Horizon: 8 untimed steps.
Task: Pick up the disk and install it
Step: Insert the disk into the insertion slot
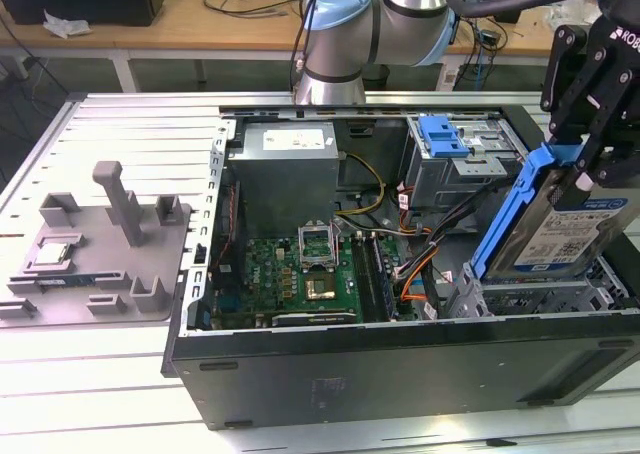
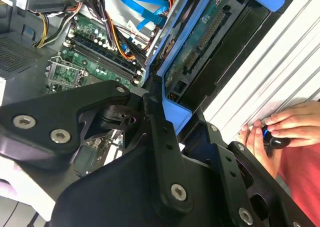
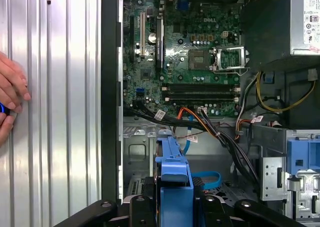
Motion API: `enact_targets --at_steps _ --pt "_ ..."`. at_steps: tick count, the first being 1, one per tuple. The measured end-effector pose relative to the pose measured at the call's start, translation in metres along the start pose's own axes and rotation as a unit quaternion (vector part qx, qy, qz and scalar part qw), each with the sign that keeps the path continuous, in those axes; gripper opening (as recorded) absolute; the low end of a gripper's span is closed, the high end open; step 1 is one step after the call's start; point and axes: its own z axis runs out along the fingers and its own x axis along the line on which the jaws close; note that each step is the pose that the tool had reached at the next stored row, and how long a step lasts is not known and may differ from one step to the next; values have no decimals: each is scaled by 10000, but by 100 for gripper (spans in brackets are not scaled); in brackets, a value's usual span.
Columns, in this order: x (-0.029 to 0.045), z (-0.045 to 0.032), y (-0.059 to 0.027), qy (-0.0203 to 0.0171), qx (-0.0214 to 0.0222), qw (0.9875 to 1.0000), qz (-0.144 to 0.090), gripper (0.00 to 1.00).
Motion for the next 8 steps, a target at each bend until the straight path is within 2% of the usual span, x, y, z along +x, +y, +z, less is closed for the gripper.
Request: enact_targets --at_steps 8 --pt "5 65 -5 0 0 10000 1 37"
